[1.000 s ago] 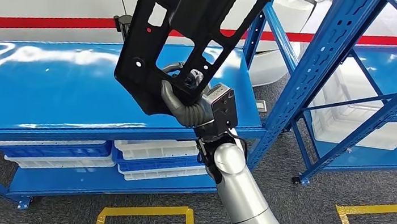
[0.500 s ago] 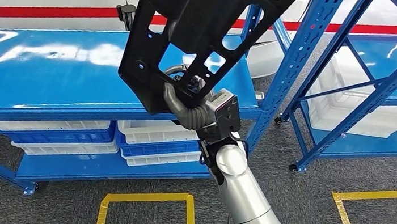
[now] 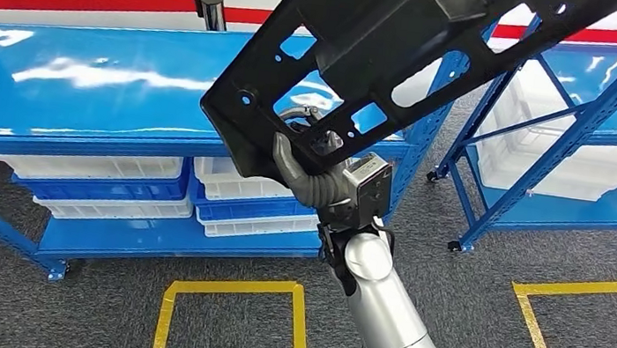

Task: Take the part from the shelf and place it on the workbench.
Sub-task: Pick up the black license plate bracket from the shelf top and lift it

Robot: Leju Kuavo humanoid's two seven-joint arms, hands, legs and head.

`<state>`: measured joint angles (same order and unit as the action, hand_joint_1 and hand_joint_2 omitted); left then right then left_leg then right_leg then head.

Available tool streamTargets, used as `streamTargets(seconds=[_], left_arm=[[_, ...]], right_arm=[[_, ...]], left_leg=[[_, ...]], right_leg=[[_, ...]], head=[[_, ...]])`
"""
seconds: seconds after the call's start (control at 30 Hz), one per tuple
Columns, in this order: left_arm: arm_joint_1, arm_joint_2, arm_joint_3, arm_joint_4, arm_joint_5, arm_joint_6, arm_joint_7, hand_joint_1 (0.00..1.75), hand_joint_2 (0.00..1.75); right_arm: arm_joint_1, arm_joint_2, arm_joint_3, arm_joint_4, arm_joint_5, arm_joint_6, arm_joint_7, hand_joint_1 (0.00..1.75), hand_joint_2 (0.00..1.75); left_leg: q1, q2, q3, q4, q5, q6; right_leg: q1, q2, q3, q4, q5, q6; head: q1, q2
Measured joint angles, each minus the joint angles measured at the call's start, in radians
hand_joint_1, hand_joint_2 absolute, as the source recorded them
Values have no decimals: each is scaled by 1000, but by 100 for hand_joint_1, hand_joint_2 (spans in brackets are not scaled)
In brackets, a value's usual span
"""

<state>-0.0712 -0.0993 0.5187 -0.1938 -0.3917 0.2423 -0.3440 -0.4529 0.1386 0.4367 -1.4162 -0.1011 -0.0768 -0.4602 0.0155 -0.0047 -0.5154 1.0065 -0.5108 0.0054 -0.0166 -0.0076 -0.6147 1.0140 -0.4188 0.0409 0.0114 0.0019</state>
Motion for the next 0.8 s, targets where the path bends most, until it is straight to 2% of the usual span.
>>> streamTargets(seconds=[0.03,0.07,0.1,0.13,0.17,0.2,0.23,0.27,0.3,0.33,0.37,0.4,0.43,0.47,0.5,0.53,0.57,0.63,0.67,0.7,0.73,0.77,0.8], left_arm=[[0,-1,0,0,0,0,-1,0,175],[0,-1,0,0,0,0,-2,0,175],[0,-2,1,0,0,-1,-4,0,175],[0,-2,1,0,0,-2,-6,0,175],[0,-2,1,-1,-1,-3,-8,0,175],[0,-2,2,-1,-3,-4,-9,0,175],[0,-3,2,-1,-4,-5,-10,0,175],[0,-4,2,-1,-6,-6,-11,0,175],[0,-4,2,-1,-7,-7,-12,0,175],[0,-5,2,-1,-9,-8,-13,0,175],[0,-6,2,-1,-10,-9,-14,0,175],[0,-6,2,-1,-10,-9,-15,0,175],[0,-5,2,-1,-11,-10,-15,0,175],[0,-5,2,-1,-11,-10,-16,0,175],[1,-5,3,-1,-11,-10,-16,0,175],[2,-4,4,-1,-11,-9,-16,0,175],[3,-3,4,0,-11,-9,-16,0,175],[4,-3,4,0,-11,-8,-17,0,175],[4,-3,4,0,-12,-7,-18,0,175],[4,-3,4,0,-13,-6,-19,0,175],[4,-2,4,0,-14,-6,-21,0,175],[4,-2,4,0,-15,-5,-22,0,175],[4,-2,4,0,-15,-5,-23,0,175]], right_arm=[[6,-3,-3,-3,2,0,-3,175,175],[13,-6,-7,-7,4,0,-5,175,175],[17,-9,-10,-10,6,0,-7,175,175],[21,-12,-12,-13,7,0,-9,175,175],[24,-14,-14,-16,9,0,-9,175,175],[27,-16,-15,-19,10,0,-10,175,175],[30,-18,-16,-21,11,0,-10,175,175],[33,-19,-16,-22,12,1,-10,175,175],[35,-21,-17,-24,13,2,-10,175,175],[35,-21,-18,-28,15,3,-11,175,175],[36,-21,-18,-32,18,4,-11,175,175],[36,-21,-18,-37,20,5,-11,175,175],[36,-20,-19,-40,23,6,-12,175,175],[36,-20,-19,-42,24,7,-12,175,175],[37,-20,-20,-43,26,8,-13,175,175],[37,-20,-20,-43,28,9,-13,175,175],[38,-19,-20,-43,29,10,-13,175,175],[38,-17,-21,-44,33,12,-13,175,175],[38,-17,-21,-44,36,13,-13,175,175],[38,-17,-21,-44,41,13,-13,175,175],[39,-17,-21,-44,48,13,-13,175,175],[40,-17,-21,-44,57,13,-13,175,175],[41,-17,-21,-44,66,13,-13,175,175]], left_leg=[[-1,3,-8,-4,10,13],[-1,5,-19,-8,23,27],[-1,8,-32,-10,37,37],[-4,9,-48,-10,50,42],[-5,10,-64,-9,62,45],[-6,12,-81,-9,75,45],[-7,13,-97,-8,87,44],[-7,13,-113,-7,99,42],[-7,14,-128,-6,112,39],[-8,14,-142,-4,123,35],[-9,13,-153,-1,134,30],[-11,13,-161,0,145,25],[-12,13,-165,1,155,20],[-13,12,-167,-1,165,15],[-11,12,-168,-3,173,9],[-9,11,-172,1,164,4],[-6,9,-179,19,135,-3],[-3,7,-204,111,31,-14],[-2,6,-218,177,-14,-18],[-1,6,-229,240,-35,-22],[-1,6,-231,283,-31,-25],[1,7,-217,294,-7,-26],[3,9,-185,267,23,-26]], right_leg=[[0,1,-9,9,-10,1],[1,2,-23,32,-35,-2],[1,2,-41,74,-76,-10],[1,4,-62,135,-122,-17],[1,4,-78,201,-160,-20],[1,4,-86,258,-178,-16],[1,5,-83,293,-178,-7],[1,5,-61,290,-158,5],[1,4,-20,250,-133,14],[0,4,35,183,-117,18],[2,5,97,97,-116,16],[4,6,141,28,-125,10],[5,7,167,-18,-137,4],[8,8,173,-39,-142,-3],[4,9,165,-38,-136,-11],[0,7,157,-38,-128,-20],[-4,5,148,-36,-116,-32],[-7,2,127,-36,-93,-48],[-5,2,114,-35,-82,-52],[-4,0,101,-34,-71,-52],[-4,-3,87,-33,-61,-51],[-4,-7,73,-31,-52,-49],[-4,-11,62,-29,-44,-46]], head=[[0,0],[1,0],[3,0],[4,0],[6,0],[6,0],[6,0],[6,0],[6,0],[6,0],[6,0],[5,0],[4,0],[4,0],[2,0],[2,0],[1,0],[-1,0],[-2,0],[-2,0],[-2,0],[-3,0],[-3,0]])
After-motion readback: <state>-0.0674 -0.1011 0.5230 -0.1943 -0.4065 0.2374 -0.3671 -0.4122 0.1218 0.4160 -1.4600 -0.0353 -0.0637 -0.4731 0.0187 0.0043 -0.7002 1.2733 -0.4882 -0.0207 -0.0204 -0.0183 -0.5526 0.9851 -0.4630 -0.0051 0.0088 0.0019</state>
